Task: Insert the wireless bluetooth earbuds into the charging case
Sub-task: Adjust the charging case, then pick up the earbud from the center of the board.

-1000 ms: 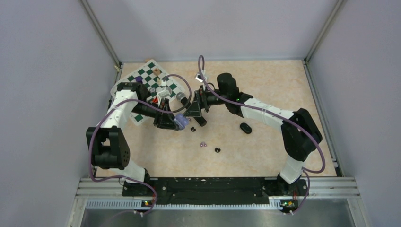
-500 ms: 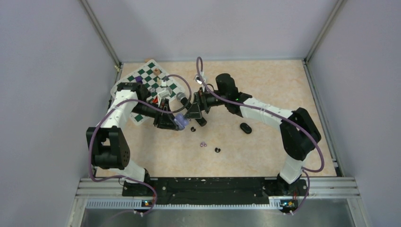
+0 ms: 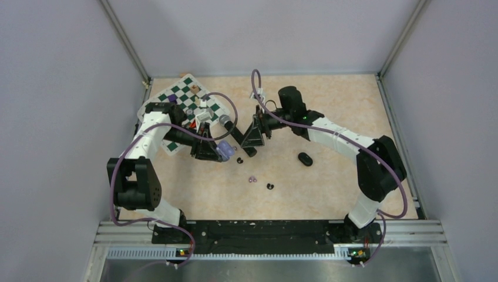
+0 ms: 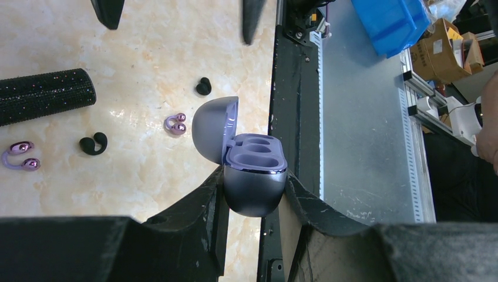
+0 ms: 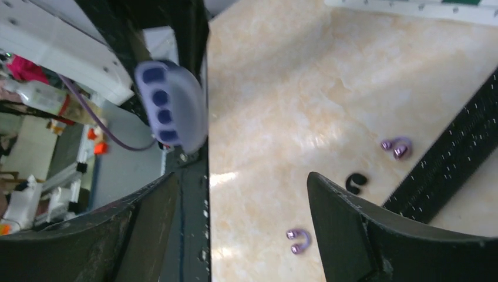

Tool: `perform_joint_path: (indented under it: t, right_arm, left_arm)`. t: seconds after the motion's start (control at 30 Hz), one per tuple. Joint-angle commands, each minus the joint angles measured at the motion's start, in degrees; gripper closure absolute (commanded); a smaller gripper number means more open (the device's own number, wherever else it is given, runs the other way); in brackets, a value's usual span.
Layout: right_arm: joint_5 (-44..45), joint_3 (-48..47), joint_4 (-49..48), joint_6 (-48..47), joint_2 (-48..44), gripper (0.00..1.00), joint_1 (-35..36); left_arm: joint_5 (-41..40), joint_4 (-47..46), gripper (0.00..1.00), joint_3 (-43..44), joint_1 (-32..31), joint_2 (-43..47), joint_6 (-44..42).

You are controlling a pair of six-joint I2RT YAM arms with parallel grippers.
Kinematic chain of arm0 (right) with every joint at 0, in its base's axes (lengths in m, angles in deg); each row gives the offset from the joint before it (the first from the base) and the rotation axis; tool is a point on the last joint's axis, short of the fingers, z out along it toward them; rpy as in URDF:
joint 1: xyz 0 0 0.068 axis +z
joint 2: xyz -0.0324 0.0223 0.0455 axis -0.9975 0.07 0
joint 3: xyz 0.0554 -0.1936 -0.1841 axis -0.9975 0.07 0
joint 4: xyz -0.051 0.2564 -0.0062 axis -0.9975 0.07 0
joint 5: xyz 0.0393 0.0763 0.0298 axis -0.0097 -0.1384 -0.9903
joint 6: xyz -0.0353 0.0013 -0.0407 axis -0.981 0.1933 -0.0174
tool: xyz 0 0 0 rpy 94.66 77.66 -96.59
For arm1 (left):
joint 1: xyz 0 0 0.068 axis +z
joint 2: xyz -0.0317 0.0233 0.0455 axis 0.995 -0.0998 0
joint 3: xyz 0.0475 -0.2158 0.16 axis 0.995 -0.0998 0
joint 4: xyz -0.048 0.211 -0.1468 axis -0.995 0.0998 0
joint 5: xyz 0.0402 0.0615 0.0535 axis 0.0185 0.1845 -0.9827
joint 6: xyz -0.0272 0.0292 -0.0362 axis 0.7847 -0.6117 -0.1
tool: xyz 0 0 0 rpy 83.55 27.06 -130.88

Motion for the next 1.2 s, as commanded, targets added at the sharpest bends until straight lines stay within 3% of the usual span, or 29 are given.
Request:
perform_joint_path:
  t: [0.0,0.33,0.6,1.17]
  right_arm:
    - [1.12,1.37,9.62,-12.27,4.1,0.25,-0.43]
    - [6.0,-2.57,24.8,-22.14,14.07,0.61,-0.43]
    - [9.78,-4.04,27.34,-20.98,18.43,0.69,0.56]
    - [11.91,-5.5,29.09,-20.86,21.83,0.64,4.07]
  left_arm:
    - [1.29,2.33,1.0,0.07,0.66,2.28,-1.96]
    - [1.23,2.32,1.0,-0.16,1.11,2.77,-2.33]
    - [1.17,2.31,1.0,-0.11,1.16,2.58,-2.4]
    - [1.36,2.33,1.0,-0.33,1.33,3.06,-2.9]
